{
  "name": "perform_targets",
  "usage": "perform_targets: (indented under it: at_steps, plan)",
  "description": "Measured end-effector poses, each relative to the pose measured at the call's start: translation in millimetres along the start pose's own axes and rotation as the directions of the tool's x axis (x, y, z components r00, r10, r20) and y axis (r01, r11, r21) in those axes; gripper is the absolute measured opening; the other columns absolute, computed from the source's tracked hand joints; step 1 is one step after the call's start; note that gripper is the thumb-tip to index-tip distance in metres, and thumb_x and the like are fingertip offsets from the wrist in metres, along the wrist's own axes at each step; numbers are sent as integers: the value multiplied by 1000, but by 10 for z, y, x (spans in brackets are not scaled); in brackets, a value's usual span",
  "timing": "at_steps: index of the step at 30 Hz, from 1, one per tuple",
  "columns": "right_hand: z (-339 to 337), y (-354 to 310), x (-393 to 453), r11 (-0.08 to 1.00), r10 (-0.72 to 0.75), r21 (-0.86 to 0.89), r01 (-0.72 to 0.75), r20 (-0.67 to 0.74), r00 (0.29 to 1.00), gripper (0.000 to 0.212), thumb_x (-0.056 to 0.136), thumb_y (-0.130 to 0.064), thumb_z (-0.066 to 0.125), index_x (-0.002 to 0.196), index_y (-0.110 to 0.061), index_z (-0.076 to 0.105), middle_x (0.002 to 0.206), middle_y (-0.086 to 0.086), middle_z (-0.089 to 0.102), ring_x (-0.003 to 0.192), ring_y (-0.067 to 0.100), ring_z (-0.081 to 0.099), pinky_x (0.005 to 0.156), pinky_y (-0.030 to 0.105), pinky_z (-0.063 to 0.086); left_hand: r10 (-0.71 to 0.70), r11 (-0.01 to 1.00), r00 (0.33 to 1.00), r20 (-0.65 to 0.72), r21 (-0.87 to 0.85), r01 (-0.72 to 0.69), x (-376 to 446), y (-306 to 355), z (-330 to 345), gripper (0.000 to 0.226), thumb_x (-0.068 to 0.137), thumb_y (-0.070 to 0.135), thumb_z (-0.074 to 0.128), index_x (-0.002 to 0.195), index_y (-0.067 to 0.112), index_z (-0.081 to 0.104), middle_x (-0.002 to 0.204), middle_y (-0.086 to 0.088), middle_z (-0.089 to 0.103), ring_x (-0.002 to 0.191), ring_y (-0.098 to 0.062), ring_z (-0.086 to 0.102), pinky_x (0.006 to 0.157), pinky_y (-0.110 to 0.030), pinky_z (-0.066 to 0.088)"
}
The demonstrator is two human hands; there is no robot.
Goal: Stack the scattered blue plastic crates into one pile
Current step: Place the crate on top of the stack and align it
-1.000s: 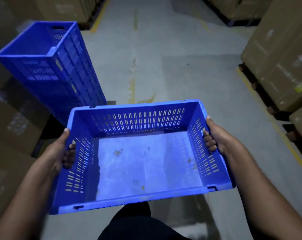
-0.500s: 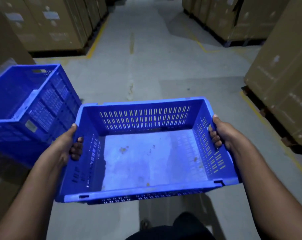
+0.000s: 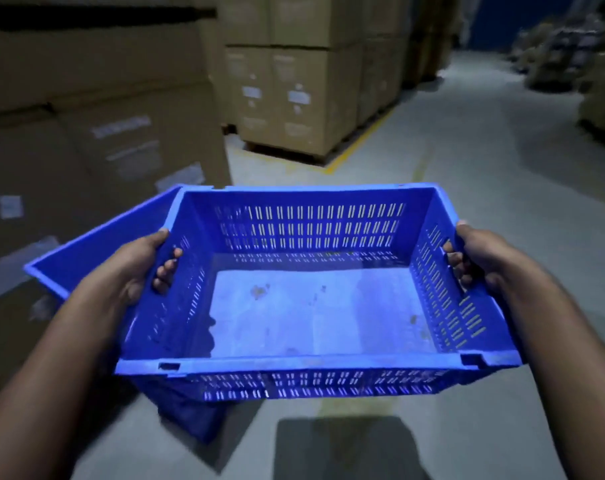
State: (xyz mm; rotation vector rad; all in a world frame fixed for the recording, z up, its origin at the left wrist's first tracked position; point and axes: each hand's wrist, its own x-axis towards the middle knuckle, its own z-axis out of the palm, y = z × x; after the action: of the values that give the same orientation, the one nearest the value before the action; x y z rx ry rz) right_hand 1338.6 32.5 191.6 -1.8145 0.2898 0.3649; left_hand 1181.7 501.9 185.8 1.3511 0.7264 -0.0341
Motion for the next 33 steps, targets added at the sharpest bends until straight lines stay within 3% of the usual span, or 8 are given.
perform_targets:
  at_steps: [5,12,19,24,29,33]
  plan:
    - [857,-1280,1027,983,-114,-116,140,208,972,57,104,-54,22,75,-13,47,42,-2,37,28,10,29,32,13,27,39,983,979,-202,-170,-74,53,496,-383,49,102,53,31,73,16,46,43,3,38,28,-5,28,30,-11,19]
    - [2612,-2385,1835,925,-208,-180,336,499,841,58,106,-50,20,74,-10,47,48,2,38,31,13,30,31,16,28,19,934,899,-438,-313,-172,258,904,-1266,50,103,53,30,74,15,46,43,4,36,27,-4,26,29,-9,20]
    - [4173,-3158,2313,914,-136,-195,355,677,723,61,105,-54,20,76,-9,49,47,0,38,32,8,25,35,12,23,-25,897,795,-606,-365,-250,506,1152,-2062,50,104,48,31,79,10,51,42,0,43,26,-6,30,29,-9,23]
    - [5002,-3421,2454,872,-113,-241,425,748,655,62,107,-48,23,73,-5,52,44,2,42,30,7,28,33,12,20,-84,884,712,-697,-382,-271,586,1201,-2326,46,106,43,31,79,10,49,41,-1,46,25,-5,32,29,-9,24]
    - [5578,-3432,2640,813,-138,-241,531,805,577,64,109,-43,21,70,-2,52,58,8,38,28,9,28,30,13,23,-146,895,615,-775,-369,-252,744,1130,-2434,45,107,40,32,80,8,49,41,-2,46,25,-5,34,29,-9,25]
    - [5856,-3276,2778,765,-125,-272,584,827,548,65,109,-39,22,65,-1,51,45,8,39,25,12,30,31,14,24,-195,910,545,-816,-358,-211,939,972,-2421,49,107,39,31,74,8,50,37,1,40,24,-5,31,29,-10,23]
